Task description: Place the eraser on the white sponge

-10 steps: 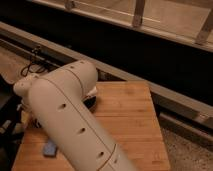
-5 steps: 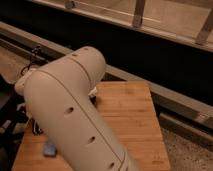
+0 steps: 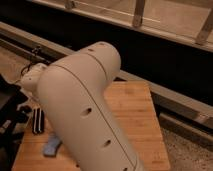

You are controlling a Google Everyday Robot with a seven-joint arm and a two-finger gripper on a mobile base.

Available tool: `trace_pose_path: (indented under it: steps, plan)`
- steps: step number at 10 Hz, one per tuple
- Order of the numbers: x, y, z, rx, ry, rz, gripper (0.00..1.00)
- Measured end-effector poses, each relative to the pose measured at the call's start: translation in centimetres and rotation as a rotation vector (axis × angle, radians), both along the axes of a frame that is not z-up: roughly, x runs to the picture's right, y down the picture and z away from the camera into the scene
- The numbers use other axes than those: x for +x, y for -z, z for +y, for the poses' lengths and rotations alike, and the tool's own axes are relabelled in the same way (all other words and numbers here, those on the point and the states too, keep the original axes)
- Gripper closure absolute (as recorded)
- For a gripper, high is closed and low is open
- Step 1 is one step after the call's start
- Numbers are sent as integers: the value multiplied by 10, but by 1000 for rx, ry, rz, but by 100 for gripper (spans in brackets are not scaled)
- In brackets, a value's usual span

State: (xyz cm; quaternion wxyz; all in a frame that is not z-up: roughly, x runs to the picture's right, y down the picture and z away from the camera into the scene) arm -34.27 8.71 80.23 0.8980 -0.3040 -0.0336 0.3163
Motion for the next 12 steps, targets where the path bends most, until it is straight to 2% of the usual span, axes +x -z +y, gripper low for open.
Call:
trace_pose_path:
  steps: [1,4,5,9,12]
  plan:
    - [-1,-1,1,-11,0,-4,57]
    - [-17,-2,11,-53,18,-41,26]
    - [-22,-2,17,-67,27,-53,21]
    - [-38,-7,43,-128,82,-75,20]
    - [-44,-19,65,-162,131,-57,20]
